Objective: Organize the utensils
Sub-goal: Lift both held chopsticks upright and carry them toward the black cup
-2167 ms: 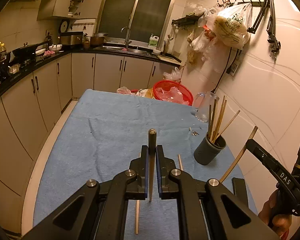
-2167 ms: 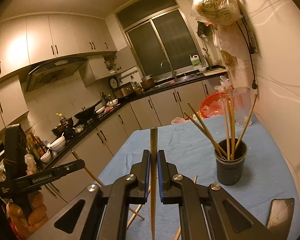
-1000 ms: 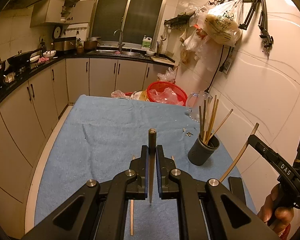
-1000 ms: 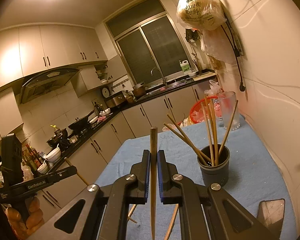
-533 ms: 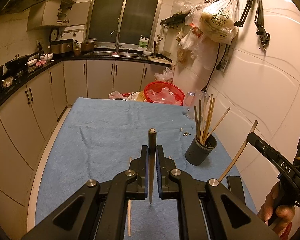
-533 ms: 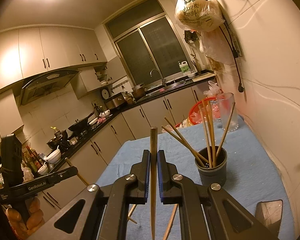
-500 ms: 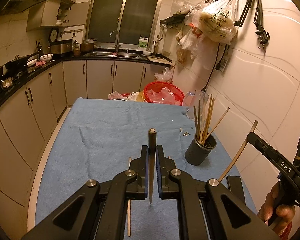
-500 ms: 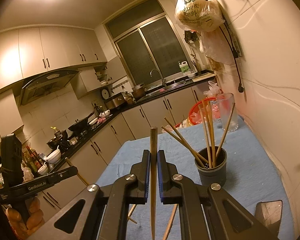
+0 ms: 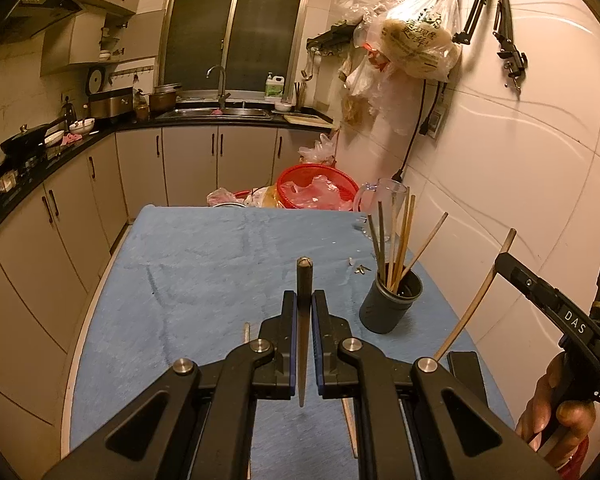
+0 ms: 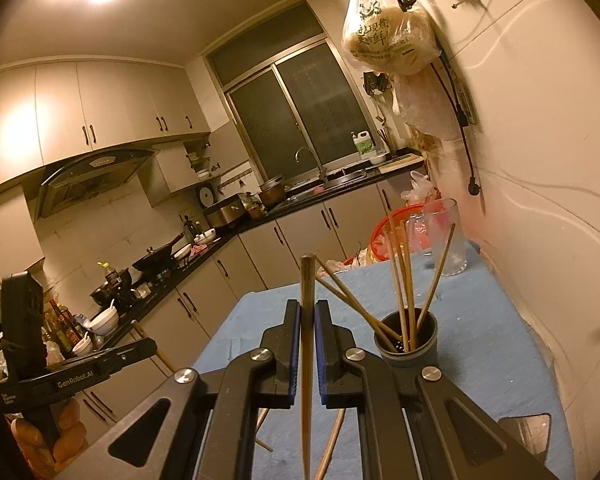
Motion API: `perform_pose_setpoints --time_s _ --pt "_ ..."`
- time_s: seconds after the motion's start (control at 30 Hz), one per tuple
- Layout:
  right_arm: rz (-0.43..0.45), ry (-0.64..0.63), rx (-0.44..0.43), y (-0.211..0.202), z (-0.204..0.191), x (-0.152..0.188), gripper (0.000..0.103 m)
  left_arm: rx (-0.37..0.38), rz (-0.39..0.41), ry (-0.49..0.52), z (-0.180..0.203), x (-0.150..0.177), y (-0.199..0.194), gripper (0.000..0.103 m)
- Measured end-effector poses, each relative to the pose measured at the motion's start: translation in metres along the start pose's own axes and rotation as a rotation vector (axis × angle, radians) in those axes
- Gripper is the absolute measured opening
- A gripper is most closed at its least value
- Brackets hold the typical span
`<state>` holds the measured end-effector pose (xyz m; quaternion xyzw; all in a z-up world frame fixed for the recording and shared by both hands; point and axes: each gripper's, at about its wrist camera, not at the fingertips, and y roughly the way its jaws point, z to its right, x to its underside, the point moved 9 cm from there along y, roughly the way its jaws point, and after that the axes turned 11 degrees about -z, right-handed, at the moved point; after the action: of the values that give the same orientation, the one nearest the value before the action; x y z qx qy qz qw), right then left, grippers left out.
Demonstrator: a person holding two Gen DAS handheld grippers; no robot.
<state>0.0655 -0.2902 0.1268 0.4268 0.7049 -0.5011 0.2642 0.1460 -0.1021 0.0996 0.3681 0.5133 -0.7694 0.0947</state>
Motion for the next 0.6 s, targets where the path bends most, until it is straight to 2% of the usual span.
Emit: perform_pose_setpoints --time_s 0.37,0.6 --pt "0.012 0.023 0.008 -0.005 0.014 -0.009 0.008 0.011 -0.008 0.033 0.023 -0.010 0.007 0.007" --pt "0.026 0.026 0.033 -0.006 0.030 -0.023 0.008 0.042 -0.019 0.048 0.042 -0.025 0.015 0.007"
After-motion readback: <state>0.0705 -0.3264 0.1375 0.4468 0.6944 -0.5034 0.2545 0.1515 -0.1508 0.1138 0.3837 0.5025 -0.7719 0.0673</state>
